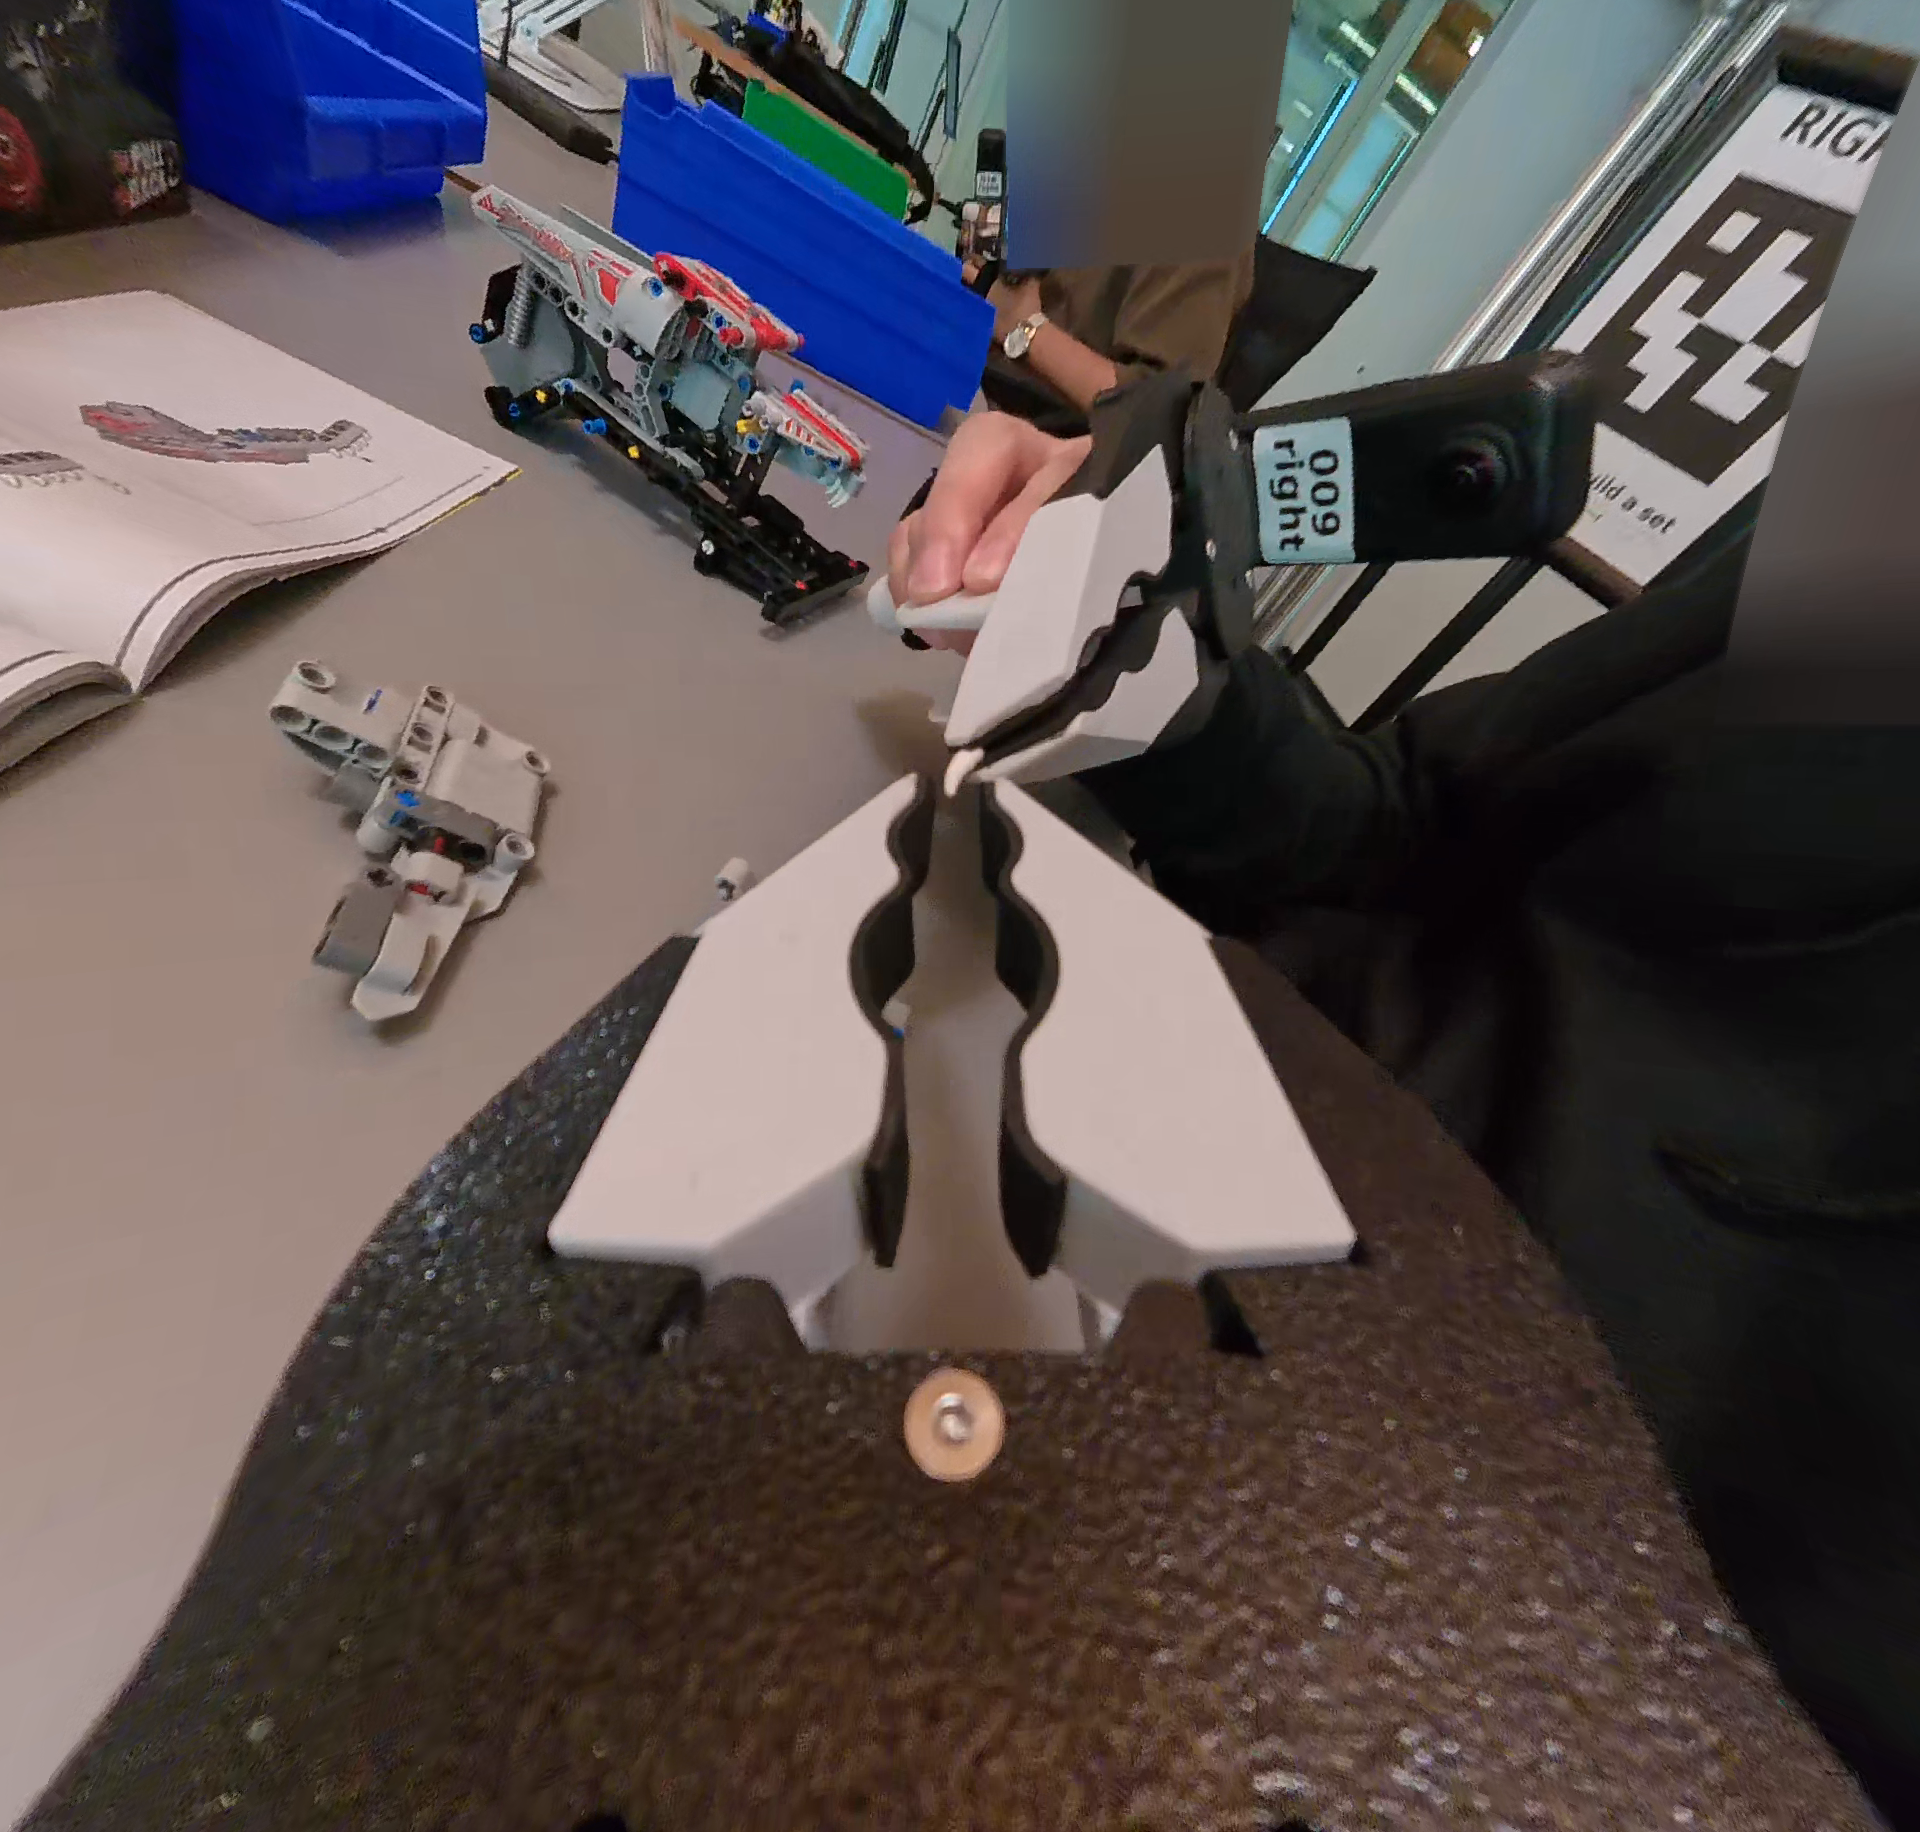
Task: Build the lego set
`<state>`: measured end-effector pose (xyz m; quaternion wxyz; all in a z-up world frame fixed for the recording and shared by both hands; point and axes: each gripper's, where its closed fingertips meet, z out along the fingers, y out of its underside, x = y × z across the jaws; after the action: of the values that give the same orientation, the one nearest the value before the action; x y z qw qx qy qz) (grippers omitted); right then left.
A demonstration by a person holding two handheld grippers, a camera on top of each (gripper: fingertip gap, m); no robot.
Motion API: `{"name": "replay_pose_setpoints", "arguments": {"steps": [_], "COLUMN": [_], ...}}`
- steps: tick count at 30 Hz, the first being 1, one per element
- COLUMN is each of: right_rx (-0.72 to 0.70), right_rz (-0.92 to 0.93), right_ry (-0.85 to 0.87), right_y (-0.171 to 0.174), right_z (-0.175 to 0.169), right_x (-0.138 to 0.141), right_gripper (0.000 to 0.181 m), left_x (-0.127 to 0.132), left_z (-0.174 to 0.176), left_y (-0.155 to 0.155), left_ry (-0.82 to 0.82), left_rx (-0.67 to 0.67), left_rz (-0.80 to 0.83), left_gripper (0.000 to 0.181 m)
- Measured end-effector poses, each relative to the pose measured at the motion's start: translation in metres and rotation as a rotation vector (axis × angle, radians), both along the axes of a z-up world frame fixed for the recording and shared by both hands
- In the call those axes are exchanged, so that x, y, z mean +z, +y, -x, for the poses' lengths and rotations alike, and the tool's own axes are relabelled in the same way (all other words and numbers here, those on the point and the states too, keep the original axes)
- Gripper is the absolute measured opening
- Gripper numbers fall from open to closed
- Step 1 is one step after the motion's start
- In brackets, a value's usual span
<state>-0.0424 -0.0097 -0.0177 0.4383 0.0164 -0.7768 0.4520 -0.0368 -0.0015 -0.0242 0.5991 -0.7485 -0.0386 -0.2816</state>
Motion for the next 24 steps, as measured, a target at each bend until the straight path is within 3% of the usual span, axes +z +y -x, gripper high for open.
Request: {"name": "replay_pose_setpoints", "arguments": {"steps": [24], "right_rx": [0.054], "right_rz": [-0.075], "right_ry": [-0.037], "right_y": [-0.008], "right_z": [-0.007], "right_x": [-0.014], "right_gripper": [0.001], "left_x": [-0.012], "left_z": [-0.005], "left_y": [-0.005], "left_ry": [0.107], "left_rx": [-0.078], "left_rz": [0.072], "left_gripper": [0.003]}}
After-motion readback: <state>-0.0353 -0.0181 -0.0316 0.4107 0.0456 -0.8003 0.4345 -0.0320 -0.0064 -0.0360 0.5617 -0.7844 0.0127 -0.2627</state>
